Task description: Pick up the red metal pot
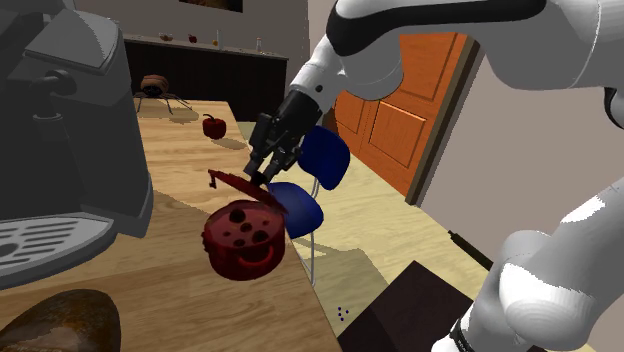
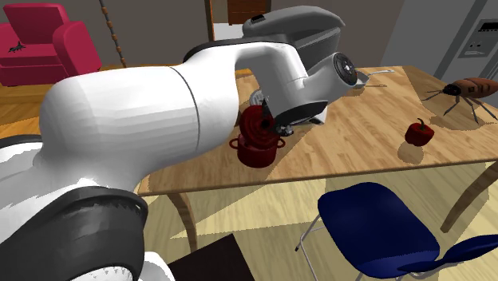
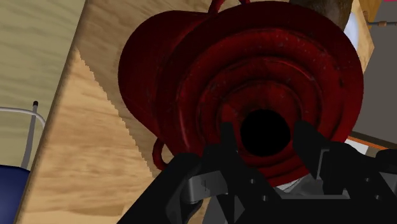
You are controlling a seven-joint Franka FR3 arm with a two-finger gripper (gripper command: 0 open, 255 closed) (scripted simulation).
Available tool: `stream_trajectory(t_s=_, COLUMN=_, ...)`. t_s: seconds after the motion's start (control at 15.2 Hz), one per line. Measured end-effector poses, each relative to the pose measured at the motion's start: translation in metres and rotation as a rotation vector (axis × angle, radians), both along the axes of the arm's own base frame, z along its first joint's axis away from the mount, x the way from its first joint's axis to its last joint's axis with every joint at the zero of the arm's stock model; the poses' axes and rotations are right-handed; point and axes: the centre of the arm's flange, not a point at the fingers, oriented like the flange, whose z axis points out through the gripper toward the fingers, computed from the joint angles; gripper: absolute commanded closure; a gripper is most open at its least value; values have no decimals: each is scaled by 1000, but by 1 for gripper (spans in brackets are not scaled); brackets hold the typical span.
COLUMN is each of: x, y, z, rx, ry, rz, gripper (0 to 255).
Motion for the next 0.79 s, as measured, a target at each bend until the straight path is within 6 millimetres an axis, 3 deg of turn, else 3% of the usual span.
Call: stream_trajectory(t_s=0.79, x=1, y=-1, z=61, rx=0, ry=0, rz=0, gripper=255)
